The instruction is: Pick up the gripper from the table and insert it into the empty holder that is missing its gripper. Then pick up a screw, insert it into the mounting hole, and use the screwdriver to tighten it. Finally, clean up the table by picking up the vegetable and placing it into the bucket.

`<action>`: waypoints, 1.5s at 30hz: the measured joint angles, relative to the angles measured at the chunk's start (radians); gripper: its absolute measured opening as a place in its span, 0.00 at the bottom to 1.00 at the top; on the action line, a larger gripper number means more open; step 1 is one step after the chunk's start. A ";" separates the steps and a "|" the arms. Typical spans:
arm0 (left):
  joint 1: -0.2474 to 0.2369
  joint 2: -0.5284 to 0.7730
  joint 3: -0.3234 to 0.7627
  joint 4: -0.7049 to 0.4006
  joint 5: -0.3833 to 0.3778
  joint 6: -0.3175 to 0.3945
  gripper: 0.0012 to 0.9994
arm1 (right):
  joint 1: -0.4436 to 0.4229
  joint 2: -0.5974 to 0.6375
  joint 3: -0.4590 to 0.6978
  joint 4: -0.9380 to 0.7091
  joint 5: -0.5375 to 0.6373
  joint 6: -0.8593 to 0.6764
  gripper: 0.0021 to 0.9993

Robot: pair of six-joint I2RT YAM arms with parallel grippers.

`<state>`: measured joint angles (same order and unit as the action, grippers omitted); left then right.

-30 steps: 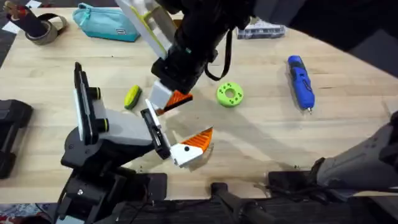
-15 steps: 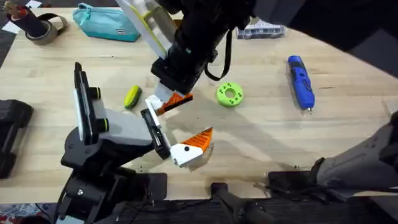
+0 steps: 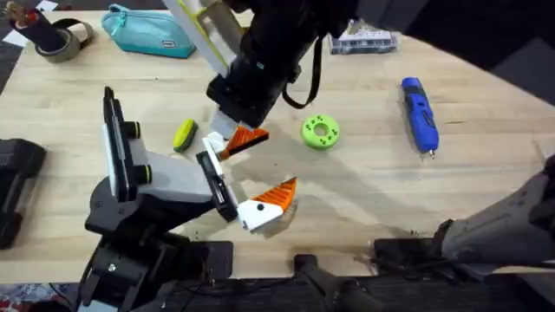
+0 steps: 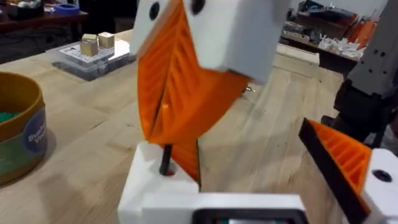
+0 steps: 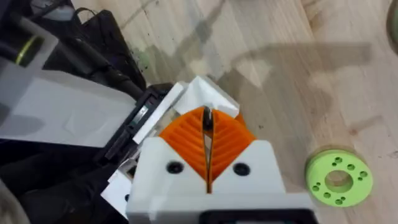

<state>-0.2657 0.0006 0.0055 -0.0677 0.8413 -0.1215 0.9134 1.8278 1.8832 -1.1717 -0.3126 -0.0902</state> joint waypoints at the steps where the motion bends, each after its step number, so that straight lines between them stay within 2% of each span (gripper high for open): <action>1: 0.000 0.000 0.000 0.000 0.000 0.000 0.99 | 0.000 0.000 0.000 0.005 0.000 0.000 0.00; 16: 0.000 0.000 0.000 0.000 0.000 -0.004 0.99 | 0.053 0.000 0.007 0.007 0.080 -0.010 0.00; 38: 0.000 0.000 0.000 0.000 0.000 -0.003 0.99 | 0.058 0.000 0.007 -0.004 0.088 -0.039 0.00; 45: 0.000 0.000 0.000 -0.001 0.001 -0.022 0.99 | 0.069 0.035 0.018 0.005 0.103 -0.045 0.00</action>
<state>-0.2657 0.0010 0.0055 -0.0692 0.8424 -0.1437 0.9821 1.8626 1.9011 -1.1666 -0.2100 -0.1356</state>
